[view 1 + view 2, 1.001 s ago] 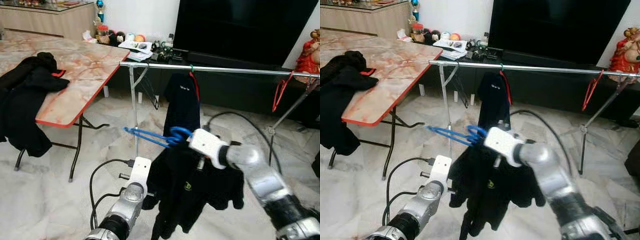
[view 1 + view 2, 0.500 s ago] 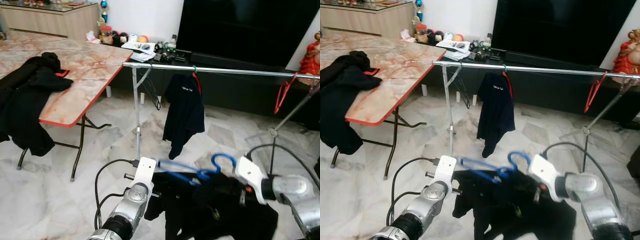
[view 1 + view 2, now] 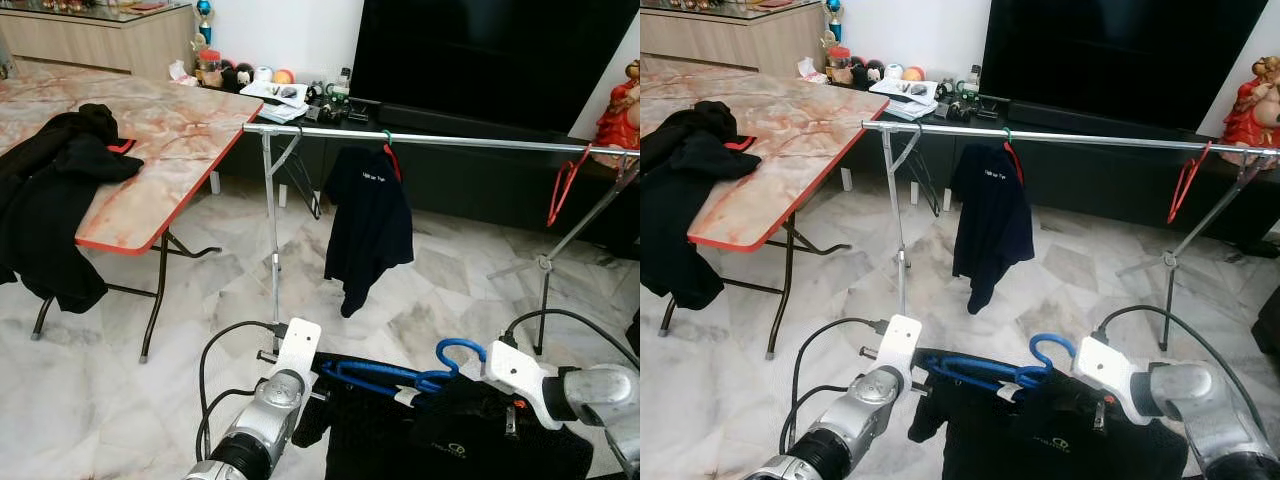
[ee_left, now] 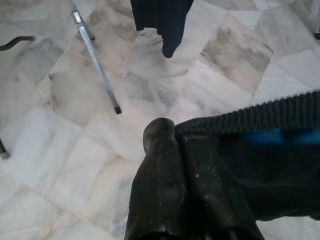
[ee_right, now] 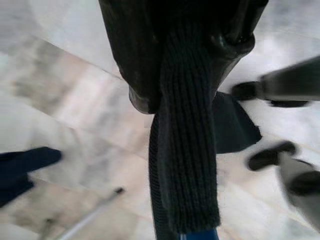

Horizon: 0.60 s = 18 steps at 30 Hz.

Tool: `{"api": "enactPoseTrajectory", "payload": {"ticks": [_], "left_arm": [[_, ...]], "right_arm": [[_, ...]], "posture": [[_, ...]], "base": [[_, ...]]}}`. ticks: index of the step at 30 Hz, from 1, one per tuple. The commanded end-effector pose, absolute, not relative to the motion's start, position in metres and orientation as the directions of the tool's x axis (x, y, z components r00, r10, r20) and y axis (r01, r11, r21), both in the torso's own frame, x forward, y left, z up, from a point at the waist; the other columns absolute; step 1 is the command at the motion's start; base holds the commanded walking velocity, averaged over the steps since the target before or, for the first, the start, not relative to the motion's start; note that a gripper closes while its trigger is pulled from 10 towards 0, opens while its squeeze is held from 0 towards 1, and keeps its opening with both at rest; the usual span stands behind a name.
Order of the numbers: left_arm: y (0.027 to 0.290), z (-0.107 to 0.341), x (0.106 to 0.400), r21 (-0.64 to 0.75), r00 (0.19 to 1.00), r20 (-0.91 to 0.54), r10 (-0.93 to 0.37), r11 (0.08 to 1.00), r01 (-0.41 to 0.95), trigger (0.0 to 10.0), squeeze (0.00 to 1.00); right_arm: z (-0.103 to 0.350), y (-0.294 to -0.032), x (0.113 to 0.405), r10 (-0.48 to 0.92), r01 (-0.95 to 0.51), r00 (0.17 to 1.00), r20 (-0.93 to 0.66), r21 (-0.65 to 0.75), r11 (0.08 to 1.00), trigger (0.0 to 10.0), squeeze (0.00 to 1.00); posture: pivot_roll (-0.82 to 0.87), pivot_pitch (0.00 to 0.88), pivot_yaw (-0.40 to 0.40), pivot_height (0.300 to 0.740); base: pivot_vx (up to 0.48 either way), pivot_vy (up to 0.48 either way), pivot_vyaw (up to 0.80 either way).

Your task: Hang hanger

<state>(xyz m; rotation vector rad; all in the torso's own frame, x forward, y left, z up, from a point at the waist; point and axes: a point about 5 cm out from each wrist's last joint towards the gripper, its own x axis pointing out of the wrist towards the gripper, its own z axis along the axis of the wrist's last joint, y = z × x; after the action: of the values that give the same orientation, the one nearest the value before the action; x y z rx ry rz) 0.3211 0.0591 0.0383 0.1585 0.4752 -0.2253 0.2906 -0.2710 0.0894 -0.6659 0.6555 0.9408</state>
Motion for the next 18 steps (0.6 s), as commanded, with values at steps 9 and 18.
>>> {"api": "enactPoseTrajectory", "payload": {"ticks": [9, 18], "left_arm": [[0.072, 0.033, 0.320, 0.163, 0.854, -0.497, -0.152, 0.951, 0.264, 0.0, 0.00], [0.053, 0.059, 0.328, 0.129, 0.850, -0.428, -0.307, 0.910, 0.394, 0.0, 0.00]], "right_arm": [[0.102, -0.302, 0.303, 0.299, -0.736, 0.619, -0.726, -0.404, 0.543, 0.0, 0.00], [0.064, -0.290, 0.290, 0.236, -0.811, 0.506, -0.829, -0.365, 0.458, 0.0, 0.00]], "posture": [[-0.01, 0.000, -0.099, 0.740], [0.00, 0.000, -0.093, 0.740]], "base": [[0.000, 0.000, 0.00], [0.000, 0.000, 0.00]]}}
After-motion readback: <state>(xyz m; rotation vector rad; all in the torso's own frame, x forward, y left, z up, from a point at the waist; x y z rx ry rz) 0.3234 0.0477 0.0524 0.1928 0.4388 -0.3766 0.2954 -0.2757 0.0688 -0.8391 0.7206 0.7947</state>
